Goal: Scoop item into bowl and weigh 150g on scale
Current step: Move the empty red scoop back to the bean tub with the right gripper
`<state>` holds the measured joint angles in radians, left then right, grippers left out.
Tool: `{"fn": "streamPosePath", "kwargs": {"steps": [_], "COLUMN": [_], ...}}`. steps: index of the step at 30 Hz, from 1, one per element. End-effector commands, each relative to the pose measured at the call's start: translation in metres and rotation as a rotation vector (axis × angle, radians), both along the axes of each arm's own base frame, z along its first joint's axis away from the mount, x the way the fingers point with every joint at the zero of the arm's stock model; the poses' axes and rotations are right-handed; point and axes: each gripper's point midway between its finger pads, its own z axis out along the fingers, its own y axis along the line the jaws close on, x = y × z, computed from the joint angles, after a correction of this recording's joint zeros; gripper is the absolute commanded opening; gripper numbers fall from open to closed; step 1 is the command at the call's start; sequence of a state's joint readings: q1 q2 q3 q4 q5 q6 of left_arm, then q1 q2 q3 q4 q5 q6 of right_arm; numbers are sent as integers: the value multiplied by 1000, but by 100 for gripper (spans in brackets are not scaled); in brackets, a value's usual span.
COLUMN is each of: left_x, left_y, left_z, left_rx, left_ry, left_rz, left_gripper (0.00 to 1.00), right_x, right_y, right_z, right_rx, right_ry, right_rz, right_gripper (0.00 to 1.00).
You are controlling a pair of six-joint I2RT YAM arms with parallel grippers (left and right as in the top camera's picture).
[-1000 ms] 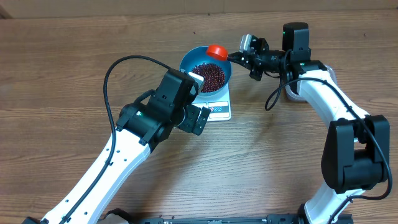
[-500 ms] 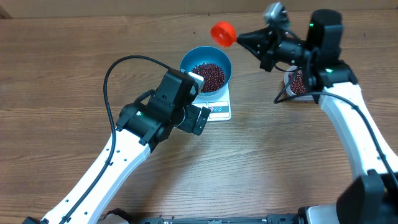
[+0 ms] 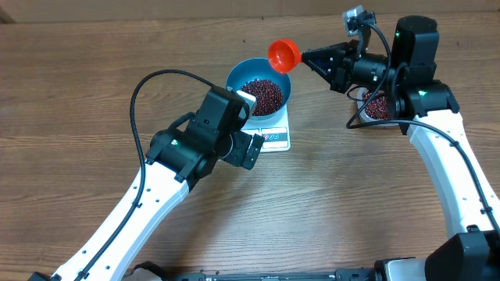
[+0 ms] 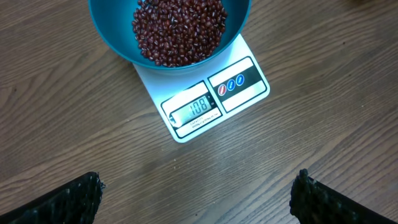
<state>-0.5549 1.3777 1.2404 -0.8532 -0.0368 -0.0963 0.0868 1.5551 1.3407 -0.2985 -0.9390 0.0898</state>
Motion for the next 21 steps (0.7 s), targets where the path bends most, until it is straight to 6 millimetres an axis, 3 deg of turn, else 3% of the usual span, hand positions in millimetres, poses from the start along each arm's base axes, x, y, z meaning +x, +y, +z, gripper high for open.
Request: {"fn": "streamPosePath", "kwargs": {"steps": [1, 21], "left_x": [2, 2], "left_y": [-3, -3], "left_z": [2, 2], "left_rx": [6, 6], "left_ry": [-7, -7], "left_rz": [-23, -23], "left_gripper": [100, 100], "right_x": [-3, -9], "right_y": [-1, -2], "right_z": [3, -10], "right_rx": [12, -1], "right_ry": [18, 91], "right_rz": [1, -5], "right_gripper": [4, 4]}}
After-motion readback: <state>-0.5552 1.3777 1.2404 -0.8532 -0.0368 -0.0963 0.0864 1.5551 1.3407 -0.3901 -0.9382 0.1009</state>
